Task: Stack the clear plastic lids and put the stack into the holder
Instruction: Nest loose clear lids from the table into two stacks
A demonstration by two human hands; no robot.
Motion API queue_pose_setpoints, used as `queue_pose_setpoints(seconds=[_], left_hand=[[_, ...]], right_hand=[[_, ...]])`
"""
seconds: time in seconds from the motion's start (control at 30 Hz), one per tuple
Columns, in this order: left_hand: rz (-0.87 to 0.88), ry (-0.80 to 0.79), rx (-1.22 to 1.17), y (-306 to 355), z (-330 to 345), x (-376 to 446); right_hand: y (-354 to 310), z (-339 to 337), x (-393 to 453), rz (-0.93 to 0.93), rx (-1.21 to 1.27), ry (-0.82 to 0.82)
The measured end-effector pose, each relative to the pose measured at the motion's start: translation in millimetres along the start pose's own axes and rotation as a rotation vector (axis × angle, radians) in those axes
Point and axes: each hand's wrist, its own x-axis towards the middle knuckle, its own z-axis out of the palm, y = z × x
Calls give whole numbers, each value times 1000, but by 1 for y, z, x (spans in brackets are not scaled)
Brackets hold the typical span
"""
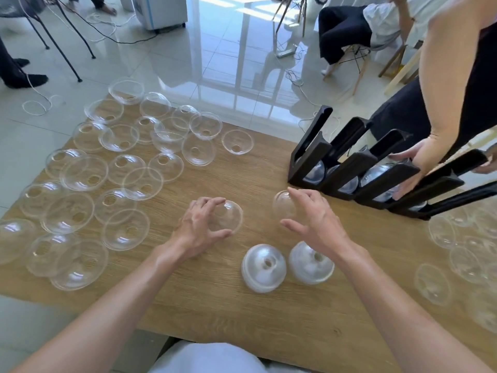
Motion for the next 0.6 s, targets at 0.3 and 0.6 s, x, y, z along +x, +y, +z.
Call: queue_pose_setpoints(seconds=[0.3, 0.6], left_hand=[[97, -29, -154, 57, 11, -24], [203, -34, -35, 91, 13, -35]], right_hand=[[46, -19, -86, 56, -20, -11], [54, 32, -98, 65, -112, -51]])
